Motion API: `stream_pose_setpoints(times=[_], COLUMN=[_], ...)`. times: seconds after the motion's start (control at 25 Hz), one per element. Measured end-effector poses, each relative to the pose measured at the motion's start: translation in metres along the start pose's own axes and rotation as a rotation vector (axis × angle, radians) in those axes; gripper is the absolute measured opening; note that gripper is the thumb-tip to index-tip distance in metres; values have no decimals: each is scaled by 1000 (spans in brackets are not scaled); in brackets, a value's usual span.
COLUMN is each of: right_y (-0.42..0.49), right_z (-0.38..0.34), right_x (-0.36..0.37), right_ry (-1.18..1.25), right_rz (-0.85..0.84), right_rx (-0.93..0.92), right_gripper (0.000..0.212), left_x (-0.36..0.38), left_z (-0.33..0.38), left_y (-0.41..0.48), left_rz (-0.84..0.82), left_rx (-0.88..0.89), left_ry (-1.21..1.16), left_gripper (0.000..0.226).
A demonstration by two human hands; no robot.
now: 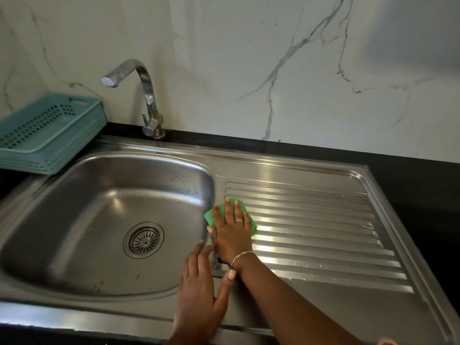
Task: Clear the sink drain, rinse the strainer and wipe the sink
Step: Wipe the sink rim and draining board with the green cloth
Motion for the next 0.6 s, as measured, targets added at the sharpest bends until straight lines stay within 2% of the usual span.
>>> stream_pose_setpoints(times=[0.36,0.52,0.6], right_y=[41,50,49], right_z=[1,7,13], right_x=[-19,-25,-28], right_ry=[4,-5,-5], right_rz=[-20,-28,-41], right_rx=[24,14,-3], right_gripper=[55,54,52], left_x=[2,0,0], left_z=[-3,-5,-5], left_y=[2,2,2], left_rz=[2,-15,0], left_rx=[-20,-32,-36], left_ry=[11,23,15], left_gripper=[80,99,95])
Point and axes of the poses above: each hand's wrist, its own y-axis towards the middle knuckle, its own x-axis out of the palm, z = x × y, the point moved 6 cm from there along y, towards the middle knuckle, and after that the axes turned 15 degrees about -z, right-handed, at the moved point
